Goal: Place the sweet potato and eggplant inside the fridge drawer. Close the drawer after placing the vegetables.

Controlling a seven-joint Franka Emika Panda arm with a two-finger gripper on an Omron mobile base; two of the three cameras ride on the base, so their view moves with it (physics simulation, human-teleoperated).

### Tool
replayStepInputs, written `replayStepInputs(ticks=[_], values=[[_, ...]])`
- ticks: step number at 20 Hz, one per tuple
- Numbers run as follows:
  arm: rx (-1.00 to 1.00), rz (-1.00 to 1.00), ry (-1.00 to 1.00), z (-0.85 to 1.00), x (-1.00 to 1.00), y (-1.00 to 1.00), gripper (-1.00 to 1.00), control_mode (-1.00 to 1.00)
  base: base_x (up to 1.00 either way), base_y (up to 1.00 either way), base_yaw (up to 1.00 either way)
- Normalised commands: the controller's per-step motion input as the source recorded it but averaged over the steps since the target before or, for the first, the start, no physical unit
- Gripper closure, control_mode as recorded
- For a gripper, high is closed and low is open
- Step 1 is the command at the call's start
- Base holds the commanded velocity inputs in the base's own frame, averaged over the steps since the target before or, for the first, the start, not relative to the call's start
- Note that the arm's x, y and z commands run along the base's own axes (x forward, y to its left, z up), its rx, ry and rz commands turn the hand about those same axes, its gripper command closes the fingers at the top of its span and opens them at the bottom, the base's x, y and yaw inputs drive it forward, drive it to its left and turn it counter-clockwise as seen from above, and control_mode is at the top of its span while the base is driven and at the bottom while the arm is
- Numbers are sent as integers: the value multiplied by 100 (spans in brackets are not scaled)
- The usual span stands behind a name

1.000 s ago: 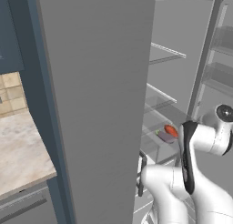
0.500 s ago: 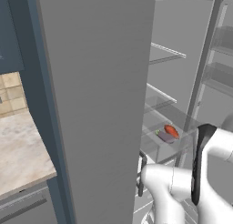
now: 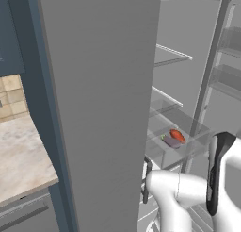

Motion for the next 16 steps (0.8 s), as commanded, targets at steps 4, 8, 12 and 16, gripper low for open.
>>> replayStepInputs(ticks=[4,8,12,16], values=[[17,0,-1,-33,27,32,-100,-100,0,0,0],[13,0,0,-25,39,40,-100,-100,0,0,0],[8,0,-3,-14,42,39,-100,-100,0,0,0],[5,0,-3,-2,51,24,-100,-100,0,0,0]])
